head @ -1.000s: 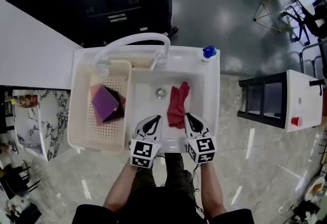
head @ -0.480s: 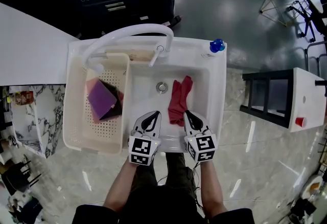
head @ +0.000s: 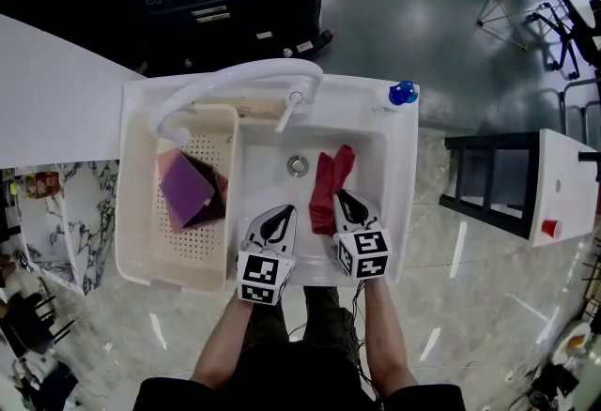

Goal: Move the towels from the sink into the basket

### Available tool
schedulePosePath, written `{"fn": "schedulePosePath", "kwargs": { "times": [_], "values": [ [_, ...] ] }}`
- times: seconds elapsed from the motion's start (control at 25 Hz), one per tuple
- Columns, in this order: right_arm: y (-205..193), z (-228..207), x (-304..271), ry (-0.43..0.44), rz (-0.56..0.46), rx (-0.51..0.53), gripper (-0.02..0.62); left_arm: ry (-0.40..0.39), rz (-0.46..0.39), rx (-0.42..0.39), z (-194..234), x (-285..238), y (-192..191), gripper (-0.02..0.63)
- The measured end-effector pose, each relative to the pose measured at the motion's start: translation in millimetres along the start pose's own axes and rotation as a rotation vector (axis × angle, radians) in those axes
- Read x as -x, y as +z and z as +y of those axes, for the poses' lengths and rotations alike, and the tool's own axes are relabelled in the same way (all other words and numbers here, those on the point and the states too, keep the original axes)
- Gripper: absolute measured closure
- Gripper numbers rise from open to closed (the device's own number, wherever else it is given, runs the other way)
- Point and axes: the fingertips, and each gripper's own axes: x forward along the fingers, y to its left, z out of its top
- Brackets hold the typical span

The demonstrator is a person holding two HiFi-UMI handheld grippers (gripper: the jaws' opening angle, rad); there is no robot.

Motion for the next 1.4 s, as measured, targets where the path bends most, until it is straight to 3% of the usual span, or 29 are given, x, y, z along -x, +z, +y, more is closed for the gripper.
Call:
{"fn": "schedulePosePath", "kwargs": {
  "times": [0.12, 0.24, 0.68, 1.4],
  "values": [
    [-3.2, -5.7, -13.2, -0.018, 0.018, -0.011, 0.558, 0.000, 0.003, 0.016, 2.3, -3.3, -1.4, 0.603],
    [-7.4, -12.6, -26.7, -0.027, 0.043, -0.037, 0.497, 0.004, 0.000, 0.022, 5.3, -6.6, -0.9, 0.603],
    [-24.6, -34.1, -67.8, -0.055, 0.142, -0.090, 0.428, -0.015, 0.028, 0.035, 8.9, -16.8, 1.3, 0.603],
    [-54.1, -38.0, -99.2, -0.079, 0.252, -0.135, 0.425, -0.038, 0.060, 0.057, 15.4, -28.6, -6.7, 0.603]
  ]
}}
